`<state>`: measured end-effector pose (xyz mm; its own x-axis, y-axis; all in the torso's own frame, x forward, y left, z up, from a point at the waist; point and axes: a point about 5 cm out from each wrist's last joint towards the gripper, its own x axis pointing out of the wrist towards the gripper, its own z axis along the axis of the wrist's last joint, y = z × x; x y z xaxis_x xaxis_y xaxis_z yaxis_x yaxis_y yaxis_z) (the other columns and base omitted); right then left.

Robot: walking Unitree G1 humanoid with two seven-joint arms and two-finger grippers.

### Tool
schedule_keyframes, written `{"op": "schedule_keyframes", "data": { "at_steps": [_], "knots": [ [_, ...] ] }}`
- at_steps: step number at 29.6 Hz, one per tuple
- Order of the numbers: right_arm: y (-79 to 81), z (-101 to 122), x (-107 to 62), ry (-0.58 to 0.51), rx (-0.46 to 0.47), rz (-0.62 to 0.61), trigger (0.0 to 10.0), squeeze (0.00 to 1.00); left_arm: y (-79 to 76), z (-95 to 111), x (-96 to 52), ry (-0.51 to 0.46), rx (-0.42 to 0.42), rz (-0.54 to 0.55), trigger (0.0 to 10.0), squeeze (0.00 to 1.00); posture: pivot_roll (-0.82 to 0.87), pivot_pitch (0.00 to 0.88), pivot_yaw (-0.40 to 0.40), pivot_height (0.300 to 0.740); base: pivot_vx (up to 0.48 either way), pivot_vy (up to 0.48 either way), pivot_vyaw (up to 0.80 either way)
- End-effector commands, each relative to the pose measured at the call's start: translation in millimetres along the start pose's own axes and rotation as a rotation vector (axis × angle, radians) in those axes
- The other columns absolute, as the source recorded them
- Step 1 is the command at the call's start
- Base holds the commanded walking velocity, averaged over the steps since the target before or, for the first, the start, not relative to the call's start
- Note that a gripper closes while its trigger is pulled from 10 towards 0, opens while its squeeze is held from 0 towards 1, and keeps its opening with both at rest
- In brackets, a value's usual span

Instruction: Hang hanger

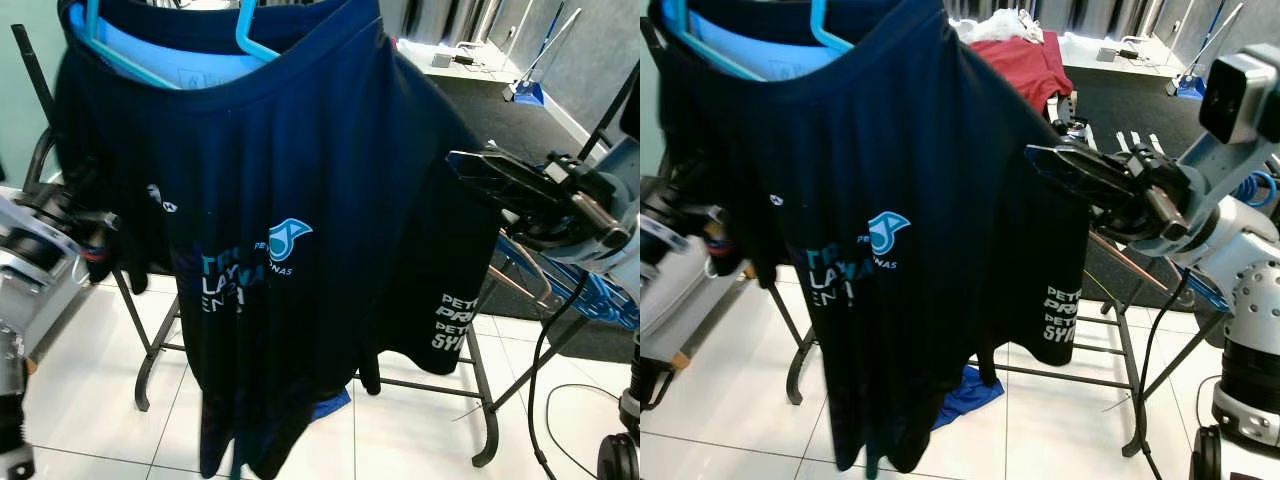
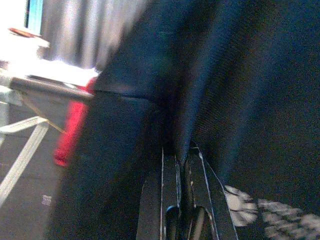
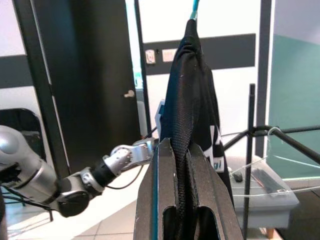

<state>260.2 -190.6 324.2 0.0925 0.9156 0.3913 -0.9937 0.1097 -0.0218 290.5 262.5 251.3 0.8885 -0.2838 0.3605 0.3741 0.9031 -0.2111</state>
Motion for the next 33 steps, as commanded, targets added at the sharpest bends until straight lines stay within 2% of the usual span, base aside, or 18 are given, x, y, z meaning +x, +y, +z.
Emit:
{"op": "schedule_keyframes", "data": {
  "at_steps": [1, 2, 4, 6, 10, 14, 15, 19, 21, 22, 23, 28, 29, 33],
  "knots": [
    [3.4, 6.2, 2.5, 0.006, -0.082, 0.017, 0.0, 0.00, -10.1, -15.4, -0.9, 0.080, 0.009, -0.053, 0.5, 0.00, -0.01, 0.056, -0.036, 0.740, 0.000, 0.000, 0.00],
    [2.9, 6.3, 0.9, 0.009, -0.083, 0.007, 0.0, 0.00, -12.9, -16.9, -0.7, 0.089, 0.004, -0.074, 0.0, 0.00, -0.01, 0.057, -0.035, 0.740, 0.000, 0.000, 0.00],
    [2.6, 8.8, -0.4, -0.004, -0.086, 0.002, 0.0, 0.00, -13.5, -17.5, -1.0, 0.101, 0.008, -0.087, 0.0, 0.00, -0.01, 0.057, -0.035, 0.740, 0.000, 0.000, 0.00],
    [4.5, 19.8, -1.8, -0.067, -0.098, 0.014, 0.0, 0.00, -12.8, -22.5, -5.0, 0.159, 0.016, -0.116, 0.0, 0.00, 0.00, 0.058, -0.033, 0.740, 0.000, 0.000, 0.00],
    [5.8, 25.3, -2.0, -0.097, -0.100, 0.021, 0.0, 0.00, -17.2, -27.5, -8.3, 0.214, 0.043, -0.142, 0.0, 0.00, 0.00, 0.057, -0.033, 0.740, 0.000, 0.000, 0.00],
    [4.5, 9.1, -0.4, 0.045, -0.085, 0.004, 0.0, 0.00, -14.4, -27.5, -9.9, 0.230, 0.082, -0.122, 0.4, 0.00, 0.00, 0.054, -0.037, 0.740, 0.000, 0.000, 0.00],
    [2.7, 1.4, -1.4, 0.104, -0.080, -0.011, 0.0, 0.00, -11.1, -22.5, -9.9, 0.210, 0.100, -0.111, 10.0, 0.00, -0.01, 0.055, -0.037, 0.740, 0.000, 0.000, 0.00],
    [-0.6, -9.0, -5.8, 0.189, -0.078, -0.041, 0.0, 0.00, -4.9, -8.5, -11.3, 0.156, 0.118, -0.106, 10.0, 0.00, -0.01, 0.051, -0.040, 0.740, 0.000, 0.000, 0.00],
    [-3.8, -14.7, -11.9, 0.243, -0.080, -0.073, 0.0, 0.00, 0.4, 10.7, -15.4, 0.095, 0.128, -0.127, 10.0, 0.00, -0.01, 0.048, -0.040, 0.740, 0.000, 0.000, 0.00],
    [-3.8, -14.7, -11.9, 0.243, -0.080, -0.073, 0.0, 0.00, 0.4, 10.7, -15.4, 0.095, 0.128, -0.127, 10.0, 0.00, -0.01, 0.048, -0.040, 0.740, 0.000, 0.000, 0.00],
    [-5.8, -17.5, -16.3, 0.272, -0.080, -0.093, 0.0, 0.00, 1.8, 26.4, -19.8, 0.060, 0.142, -0.154, 10.0, 0.00, -0.01, 0.048, -0.040, 0.740, 0.000, 0.000, 0.00],
    [-6.8, -18.9, -18.5, 0.285, -0.080, -0.100, 0.0, 0.00, 1.1, 34.6, -22.9, 0.045, 0.155, -0.171, 10.0, 0.00, 0.00, 0.047, -0.042, 0.740, 0.000, 0.000, 0.00],
    [-7.4, -17.6, -19.4, 0.279, -0.083, -0.099, 0.0, 0.00, -1.5, 38.4, -28.0, 0.046, 0.160, -0.212, 10.0, 1.00, 0.00, 0.045, -0.042, 0.740, 0.000, 0.000, 0.00],
    [-7.8, -16.6, -19.9, 0.275, -0.086, -0.097, 0.0, 0.00, -3.3, 40.4, -31.4, 0.049, 0.163, -0.242, 10.0, 1.00, 0.00, 0.045, -0.042, 0.740, 0.000, 0.000, 0.00]
  ]
}}
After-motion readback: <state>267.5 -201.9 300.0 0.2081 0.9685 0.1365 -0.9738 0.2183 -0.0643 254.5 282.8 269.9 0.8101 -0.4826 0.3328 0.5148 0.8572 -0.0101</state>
